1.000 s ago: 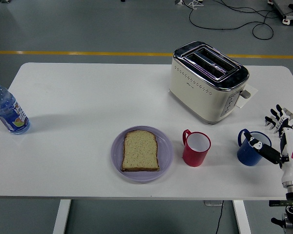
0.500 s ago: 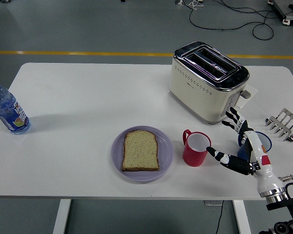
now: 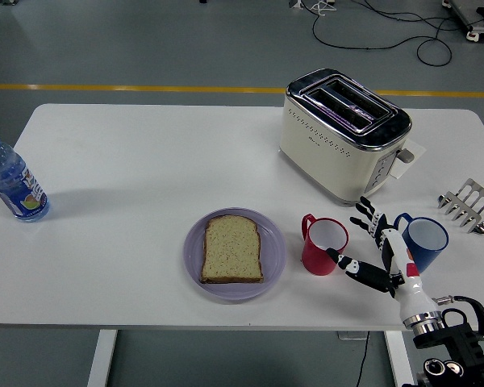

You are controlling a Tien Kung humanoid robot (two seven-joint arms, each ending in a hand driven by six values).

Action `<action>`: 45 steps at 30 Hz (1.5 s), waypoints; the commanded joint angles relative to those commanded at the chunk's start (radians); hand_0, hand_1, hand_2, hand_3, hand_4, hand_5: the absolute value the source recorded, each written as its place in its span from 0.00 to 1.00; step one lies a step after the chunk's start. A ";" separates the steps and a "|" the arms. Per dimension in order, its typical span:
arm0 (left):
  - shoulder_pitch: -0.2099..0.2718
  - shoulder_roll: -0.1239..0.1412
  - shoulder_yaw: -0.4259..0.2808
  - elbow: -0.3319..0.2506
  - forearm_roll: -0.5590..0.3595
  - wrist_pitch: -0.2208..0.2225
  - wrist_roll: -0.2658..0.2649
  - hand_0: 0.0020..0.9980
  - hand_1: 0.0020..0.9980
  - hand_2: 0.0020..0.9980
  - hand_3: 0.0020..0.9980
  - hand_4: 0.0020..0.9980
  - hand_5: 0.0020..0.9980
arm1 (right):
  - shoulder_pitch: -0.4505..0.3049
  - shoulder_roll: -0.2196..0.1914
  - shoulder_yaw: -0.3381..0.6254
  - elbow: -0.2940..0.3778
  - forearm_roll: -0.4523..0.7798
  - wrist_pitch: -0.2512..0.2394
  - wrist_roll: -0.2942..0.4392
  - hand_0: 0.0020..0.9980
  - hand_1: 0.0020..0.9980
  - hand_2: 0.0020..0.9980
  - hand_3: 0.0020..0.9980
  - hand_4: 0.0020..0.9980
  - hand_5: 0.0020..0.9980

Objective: Pick up the cup,pour liquid into bread,place the cup on the desk

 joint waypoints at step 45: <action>0.014 -0.005 0.035 0.003 -0.017 -0.001 0.004 0.65 0.66 0.65 0.53 0.30 0.76 | 0.061 0.022 -0.034 -0.146 0.014 -0.010 0.027 0.91 0.80 0.90 0.98 0.92 0.10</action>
